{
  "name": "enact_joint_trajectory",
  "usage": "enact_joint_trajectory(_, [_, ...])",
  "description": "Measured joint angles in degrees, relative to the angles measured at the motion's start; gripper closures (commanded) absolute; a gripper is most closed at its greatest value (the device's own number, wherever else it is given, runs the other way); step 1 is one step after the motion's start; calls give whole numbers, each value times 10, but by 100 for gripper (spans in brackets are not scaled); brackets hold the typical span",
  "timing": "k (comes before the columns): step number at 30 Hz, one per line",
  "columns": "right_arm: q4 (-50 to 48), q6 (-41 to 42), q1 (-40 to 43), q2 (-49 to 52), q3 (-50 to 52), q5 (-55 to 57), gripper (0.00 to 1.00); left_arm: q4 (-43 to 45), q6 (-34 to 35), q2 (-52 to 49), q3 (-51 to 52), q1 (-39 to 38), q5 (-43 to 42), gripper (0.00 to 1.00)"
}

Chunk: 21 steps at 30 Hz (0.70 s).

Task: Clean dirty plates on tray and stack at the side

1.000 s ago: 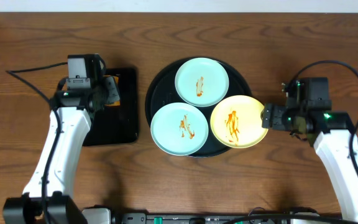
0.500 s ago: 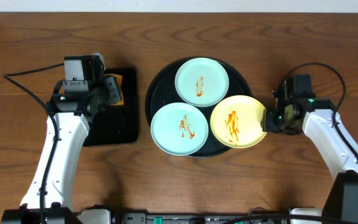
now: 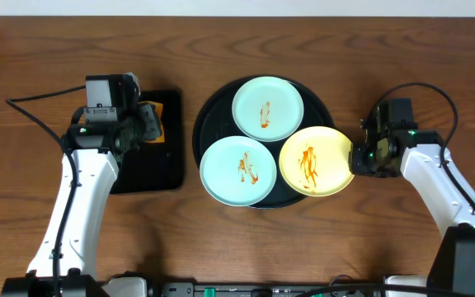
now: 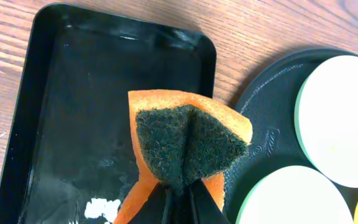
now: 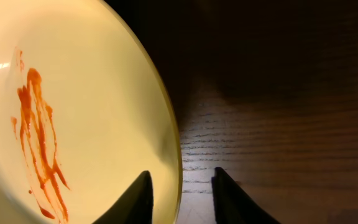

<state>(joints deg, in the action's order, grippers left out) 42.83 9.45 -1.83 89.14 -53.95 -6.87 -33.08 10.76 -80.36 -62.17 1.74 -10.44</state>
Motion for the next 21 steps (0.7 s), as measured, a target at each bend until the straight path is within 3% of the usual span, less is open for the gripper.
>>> enact_joint_trajectory(10, [-1,-2,0,0,0,0,98,-1,0,0,0,-4,-14,92])
enact_joint_trajectory(21, [-2,0,0,0,0,0,99,2,0,0,0,-39,-17,92])
